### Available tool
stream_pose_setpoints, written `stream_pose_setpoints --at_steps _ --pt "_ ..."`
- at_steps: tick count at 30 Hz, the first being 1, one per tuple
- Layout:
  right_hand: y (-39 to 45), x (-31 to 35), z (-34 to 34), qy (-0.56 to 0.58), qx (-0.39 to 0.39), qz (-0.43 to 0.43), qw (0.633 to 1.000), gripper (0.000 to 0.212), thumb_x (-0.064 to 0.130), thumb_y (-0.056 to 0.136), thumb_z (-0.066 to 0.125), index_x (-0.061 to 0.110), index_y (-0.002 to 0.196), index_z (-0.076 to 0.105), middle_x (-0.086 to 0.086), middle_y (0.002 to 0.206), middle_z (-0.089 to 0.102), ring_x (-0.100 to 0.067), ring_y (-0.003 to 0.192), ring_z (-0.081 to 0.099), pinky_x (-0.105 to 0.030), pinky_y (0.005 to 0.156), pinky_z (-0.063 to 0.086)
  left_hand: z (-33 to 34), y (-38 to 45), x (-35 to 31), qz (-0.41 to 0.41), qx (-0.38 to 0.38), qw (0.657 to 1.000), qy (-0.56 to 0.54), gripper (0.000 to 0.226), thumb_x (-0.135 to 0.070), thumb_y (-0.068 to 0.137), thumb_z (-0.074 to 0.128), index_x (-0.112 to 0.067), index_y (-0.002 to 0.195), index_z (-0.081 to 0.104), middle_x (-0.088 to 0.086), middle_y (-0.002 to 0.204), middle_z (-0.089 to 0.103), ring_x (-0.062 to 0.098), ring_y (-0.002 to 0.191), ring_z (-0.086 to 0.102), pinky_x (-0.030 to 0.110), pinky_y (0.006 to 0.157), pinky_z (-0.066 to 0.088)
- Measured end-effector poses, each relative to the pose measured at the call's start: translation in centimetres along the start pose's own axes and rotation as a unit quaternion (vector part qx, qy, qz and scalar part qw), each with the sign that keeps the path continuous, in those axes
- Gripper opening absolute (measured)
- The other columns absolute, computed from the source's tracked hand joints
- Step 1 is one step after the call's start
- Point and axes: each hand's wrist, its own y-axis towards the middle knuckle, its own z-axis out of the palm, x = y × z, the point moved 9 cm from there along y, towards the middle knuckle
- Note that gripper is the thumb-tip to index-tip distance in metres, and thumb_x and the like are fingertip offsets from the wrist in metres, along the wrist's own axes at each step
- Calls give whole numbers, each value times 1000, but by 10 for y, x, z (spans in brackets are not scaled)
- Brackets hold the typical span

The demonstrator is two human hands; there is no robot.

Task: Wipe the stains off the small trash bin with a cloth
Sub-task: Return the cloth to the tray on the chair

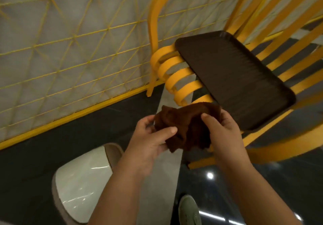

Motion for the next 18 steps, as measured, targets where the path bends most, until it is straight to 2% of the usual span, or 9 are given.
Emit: stream_pose_setpoints --at_steps 3,6,9,11,13,15,17,18 --pt "17 30 -31 0 -68 -22 997 35 15 90 62 28 121 51 -1 108 69 -18 92 71 -41 77 60 44 24 -33 39 -25 989 141 60 1 78 71 -29 122 42 1 108 66 17 95 68 38 78 59" --pt "39 50 -59 15 -165 -26 986 41 17 90 64 34 119 41 2 121 57 -16 101 64 -39 81 59 87 47 -68 125 -49 953 271 54 -8 80 71 -37 111 38 -3 104 63 11 91 64 30 74 56" --pt "63 62 -78 20 -237 -22 971 37 17 91 62 32 113 37 6 109 51 -11 95 58 -32 79 56 133 70 -91 200 -37 914 351 38 -9 83 69 -30 103 45 -10 90 59 8 85 62 29 75 55" --pt "78 65 -85 17 -269 -11 963 32 17 93 60 30 112 38 10 101 47 -11 92 54 -28 74 52 162 87 -101 241 -26 879 411 27 -8 84 67 -25 97 51 -11 88 56 7 84 58 21 70 51" --pt "93 65 -89 15 -291 -3 957 26 17 94 57 29 110 42 8 107 49 -13 96 54 -30 76 52 183 108 -106 274 -21 844 461 20 -9 84 67 -23 92 55 -6 97 58 10 90 56 13 68 43" --pt "107 66 -91 8 -304 1 953 24 15 94 56 28 112 46 4 116 52 -15 104 55 -33 88 52 197 130 -105 283 -12 822 494 16 -12 86 65 -25 91 57 -3 107 56 13 101 56 12 73 40" --pt "121 62 -89 -12 -300 17 954 33 14 94 57 27 122 48 1 129 50 -17 116 52 -30 94 48 204 151 -97 266 -3 783 563 17 -19 90 62 -27 105 60 -1 123 50 16 117 50 20 89 41" --pt "126 60 -87 -45 -298 24 953 39 14 93 58 26 128 46 0 137 44 -19 123 48 -30 97 45 206 159 -92 260 -3 742 618 24 -23 92 59 -27 115 59 0 135 44 19 128 42 27 100 38"
